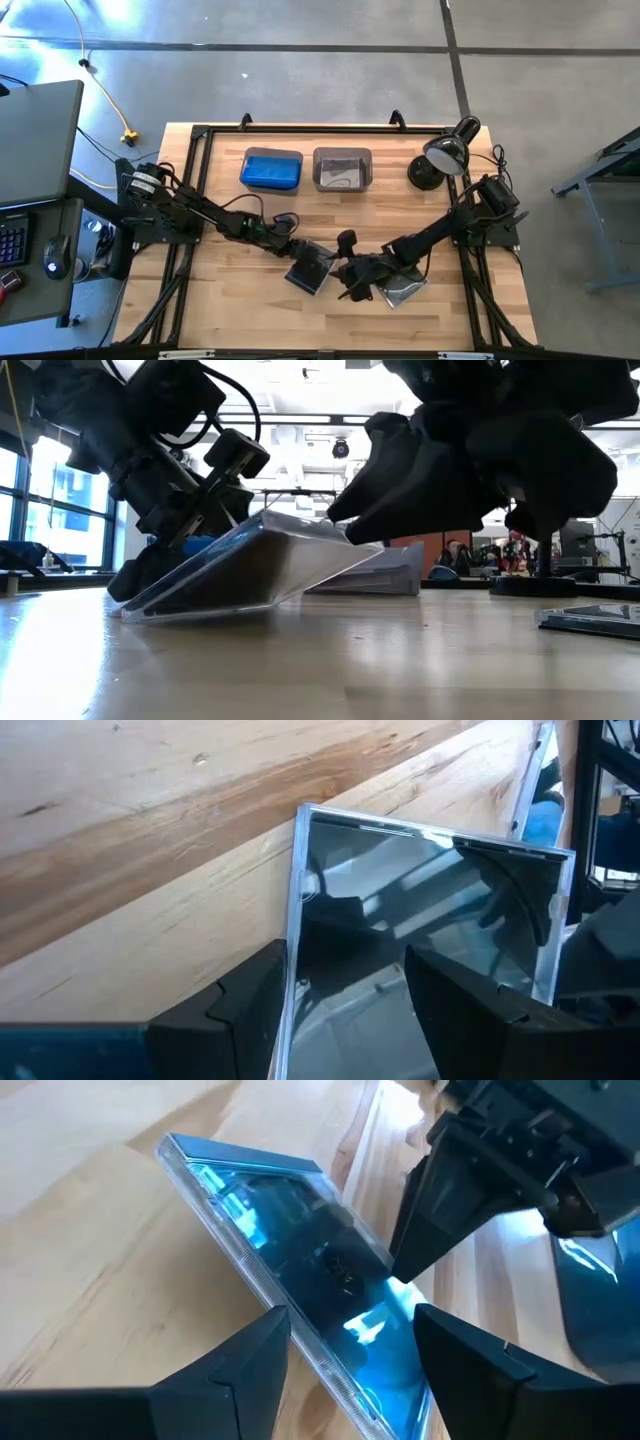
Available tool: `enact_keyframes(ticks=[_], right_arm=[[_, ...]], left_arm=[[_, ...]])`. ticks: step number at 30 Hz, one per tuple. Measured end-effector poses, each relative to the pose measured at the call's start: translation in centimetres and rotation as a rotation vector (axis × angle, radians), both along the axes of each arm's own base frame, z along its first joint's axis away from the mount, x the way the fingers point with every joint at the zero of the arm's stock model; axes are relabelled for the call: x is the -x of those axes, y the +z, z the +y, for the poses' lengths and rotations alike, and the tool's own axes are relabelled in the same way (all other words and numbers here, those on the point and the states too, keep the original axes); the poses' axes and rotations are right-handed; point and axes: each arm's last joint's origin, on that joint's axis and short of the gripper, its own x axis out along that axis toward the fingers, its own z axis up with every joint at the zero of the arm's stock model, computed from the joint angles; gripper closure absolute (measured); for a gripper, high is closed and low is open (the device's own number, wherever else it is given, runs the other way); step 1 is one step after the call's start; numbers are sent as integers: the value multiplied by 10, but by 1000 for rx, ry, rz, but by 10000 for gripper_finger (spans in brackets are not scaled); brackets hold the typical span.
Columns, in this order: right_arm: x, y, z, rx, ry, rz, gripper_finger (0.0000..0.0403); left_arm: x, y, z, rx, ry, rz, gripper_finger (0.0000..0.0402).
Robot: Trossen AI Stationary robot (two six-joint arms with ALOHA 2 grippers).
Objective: Pick & place jewel cases by type
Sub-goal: Put the top black CD case into the right black bin
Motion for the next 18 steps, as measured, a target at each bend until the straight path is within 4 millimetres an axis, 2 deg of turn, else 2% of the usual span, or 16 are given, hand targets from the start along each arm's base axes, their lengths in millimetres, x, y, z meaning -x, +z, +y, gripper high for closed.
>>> enact_keyframes(ticks=[10, 18], right_arm=[[0, 0, -1, 40, 3, -4, 194], [-4, 7, 0, 9, 1, -76, 194]], left_arm=[[-1, 1, -1, 0, -22, -13, 195], [-1, 3, -1, 1, -47, -32, 195]])
